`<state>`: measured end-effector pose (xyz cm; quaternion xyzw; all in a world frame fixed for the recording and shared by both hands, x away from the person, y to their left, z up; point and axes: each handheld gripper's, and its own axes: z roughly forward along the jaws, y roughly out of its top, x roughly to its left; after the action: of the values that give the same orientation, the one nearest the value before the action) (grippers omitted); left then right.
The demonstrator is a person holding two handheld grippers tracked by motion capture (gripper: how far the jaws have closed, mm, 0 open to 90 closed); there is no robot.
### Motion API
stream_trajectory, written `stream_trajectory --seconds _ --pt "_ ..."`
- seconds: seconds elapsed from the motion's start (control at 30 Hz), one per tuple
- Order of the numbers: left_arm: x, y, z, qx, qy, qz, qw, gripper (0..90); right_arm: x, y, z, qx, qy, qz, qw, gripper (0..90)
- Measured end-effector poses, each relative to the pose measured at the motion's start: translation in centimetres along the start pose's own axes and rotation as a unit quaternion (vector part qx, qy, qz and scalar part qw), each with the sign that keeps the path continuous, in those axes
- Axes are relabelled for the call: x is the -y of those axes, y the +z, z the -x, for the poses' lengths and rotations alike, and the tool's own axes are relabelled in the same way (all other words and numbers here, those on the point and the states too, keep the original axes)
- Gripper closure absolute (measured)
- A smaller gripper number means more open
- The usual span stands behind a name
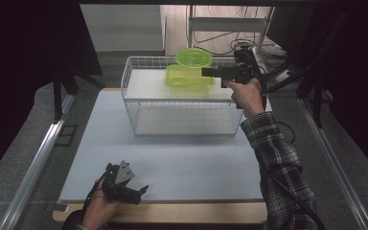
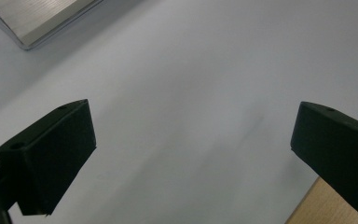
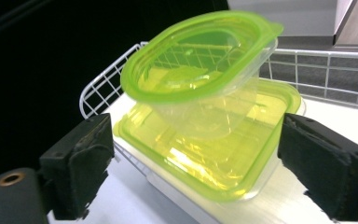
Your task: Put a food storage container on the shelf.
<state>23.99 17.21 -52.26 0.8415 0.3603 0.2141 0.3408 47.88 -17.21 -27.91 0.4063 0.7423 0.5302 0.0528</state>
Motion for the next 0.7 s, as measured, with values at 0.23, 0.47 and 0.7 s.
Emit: stream_trajectory --seconds 0.23,0.47,0.7 --pt "0.0 0.0 0.0 0.000 -0.001 0.001 1.0000 0.0 1.1 -0.5 -0.8 0.006 -0.031 -0.003 0.9995 6.3" --pt "0.0 0.0 0.0 0.000 -0.001 0.001 1.0000 0.0 2.2 -0.6 -1.3 0.010 -0.055 -0.009 0.9984 4.3" --pt "0.0 0.1 0.1 -0.001 0.002 0.003 1.0000 0.0 3.2 -0.7 -1.6 0.018 -0.071 -0.010 0.9973 3.7"
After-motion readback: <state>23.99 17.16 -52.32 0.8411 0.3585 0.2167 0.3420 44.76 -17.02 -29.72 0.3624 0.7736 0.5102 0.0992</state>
